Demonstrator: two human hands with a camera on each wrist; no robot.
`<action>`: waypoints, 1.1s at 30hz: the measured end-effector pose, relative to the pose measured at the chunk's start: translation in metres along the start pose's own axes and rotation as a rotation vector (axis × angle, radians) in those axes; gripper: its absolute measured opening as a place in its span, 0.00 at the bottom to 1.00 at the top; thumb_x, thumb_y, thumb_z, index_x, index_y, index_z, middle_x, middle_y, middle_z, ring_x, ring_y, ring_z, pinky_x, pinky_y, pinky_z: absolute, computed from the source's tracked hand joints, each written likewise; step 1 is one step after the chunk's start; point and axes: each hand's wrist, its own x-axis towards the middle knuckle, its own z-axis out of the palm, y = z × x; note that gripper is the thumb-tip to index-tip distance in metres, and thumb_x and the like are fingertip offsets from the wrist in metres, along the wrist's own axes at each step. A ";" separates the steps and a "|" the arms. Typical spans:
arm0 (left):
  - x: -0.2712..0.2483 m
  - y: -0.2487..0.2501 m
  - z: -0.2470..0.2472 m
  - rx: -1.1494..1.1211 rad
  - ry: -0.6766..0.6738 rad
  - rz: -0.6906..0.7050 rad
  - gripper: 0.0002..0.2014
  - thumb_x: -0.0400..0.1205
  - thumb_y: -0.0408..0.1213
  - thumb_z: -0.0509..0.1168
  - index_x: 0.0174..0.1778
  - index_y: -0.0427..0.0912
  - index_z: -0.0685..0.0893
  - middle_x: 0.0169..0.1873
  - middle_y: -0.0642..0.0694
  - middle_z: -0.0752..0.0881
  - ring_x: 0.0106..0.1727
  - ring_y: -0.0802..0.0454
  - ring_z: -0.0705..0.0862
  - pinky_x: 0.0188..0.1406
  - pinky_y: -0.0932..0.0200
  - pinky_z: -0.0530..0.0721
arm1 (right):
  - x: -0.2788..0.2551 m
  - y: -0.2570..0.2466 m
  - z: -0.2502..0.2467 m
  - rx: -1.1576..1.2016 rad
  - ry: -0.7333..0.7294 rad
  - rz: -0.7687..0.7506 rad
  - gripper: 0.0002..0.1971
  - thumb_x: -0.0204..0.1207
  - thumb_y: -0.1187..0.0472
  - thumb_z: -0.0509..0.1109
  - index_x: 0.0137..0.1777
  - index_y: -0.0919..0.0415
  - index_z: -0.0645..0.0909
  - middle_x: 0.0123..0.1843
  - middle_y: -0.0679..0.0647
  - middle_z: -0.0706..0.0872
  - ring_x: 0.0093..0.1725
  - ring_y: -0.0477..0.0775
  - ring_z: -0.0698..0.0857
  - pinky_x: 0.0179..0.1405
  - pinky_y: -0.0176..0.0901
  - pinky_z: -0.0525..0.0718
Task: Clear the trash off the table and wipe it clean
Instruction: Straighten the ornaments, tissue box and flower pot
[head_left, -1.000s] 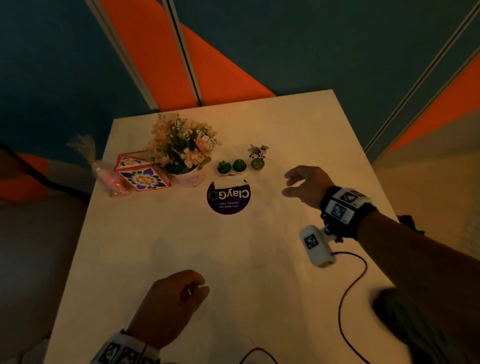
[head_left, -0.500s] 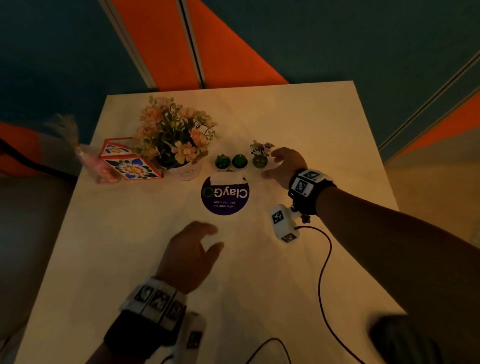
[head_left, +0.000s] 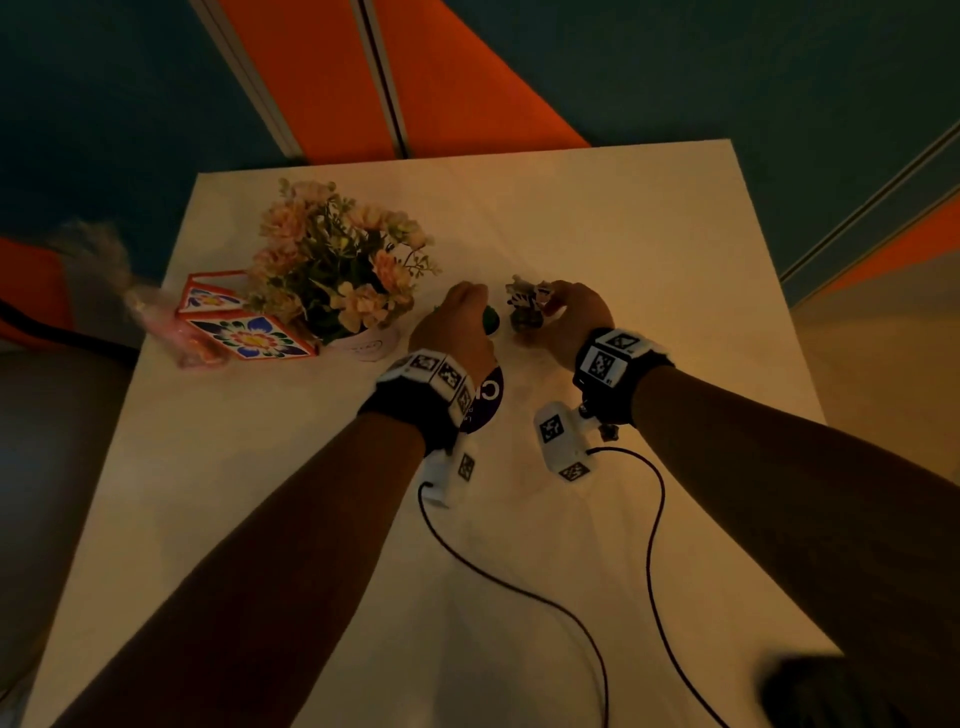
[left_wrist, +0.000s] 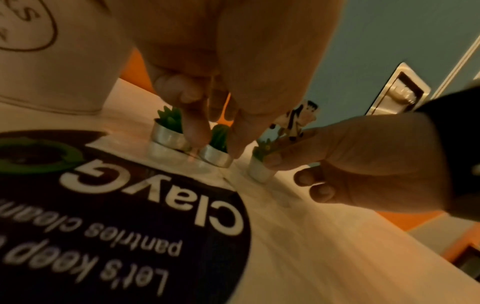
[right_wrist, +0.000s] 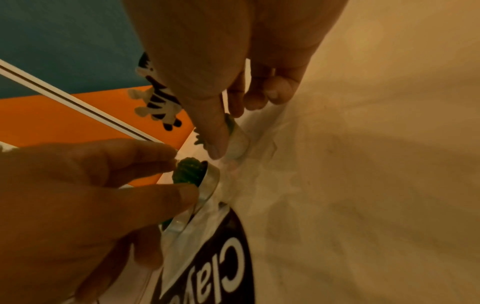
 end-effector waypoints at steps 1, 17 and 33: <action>0.006 -0.001 0.000 0.013 -0.014 0.004 0.32 0.81 0.33 0.65 0.81 0.44 0.61 0.82 0.47 0.59 0.78 0.42 0.67 0.75 0.48 0.70 | -0.001 -0.001 -0.001 0.001 -0.003 -0.004 0.18 0.66 0.56 0.81 0.43 0.51 0.71 0.67 0.56 0.79 0.66 0.60 0.78 0.51 0.40 0.69; 0.006 0.014 0.005 -0.055 0.065 -0.016 0.25 0.78 0.38 0.69 0.72 0.46 0.76 0.67 0.42 0.80 0.67 0.40 0.79 0.66 0.49 0.78 | -0.027 0.036 -0.029 -0.064 0.024 0.017 0.27 0.71 0.49 0.77 0.66 0.62 0.76 0.68 0.60 0.78 0.66 0.63 0.77 0.56 0.47 0.74; -0.062 0.053 0.061 -0.217 0.086 0.114 0.23 0.72 0.40 0.75 0.63 0.43 0.82 0.59 0.44 0.82 0.59 0.45 0.82 0.59 0.54 0.82 | -0.079 0.110 -0.049 -0.003 0.019 -0.015 0.23 0.67 0.56 0.80 0.61 0.57 0.78 0.52 0.53 0.77 0.48 0.57 0.78 0.45 0.45 0.74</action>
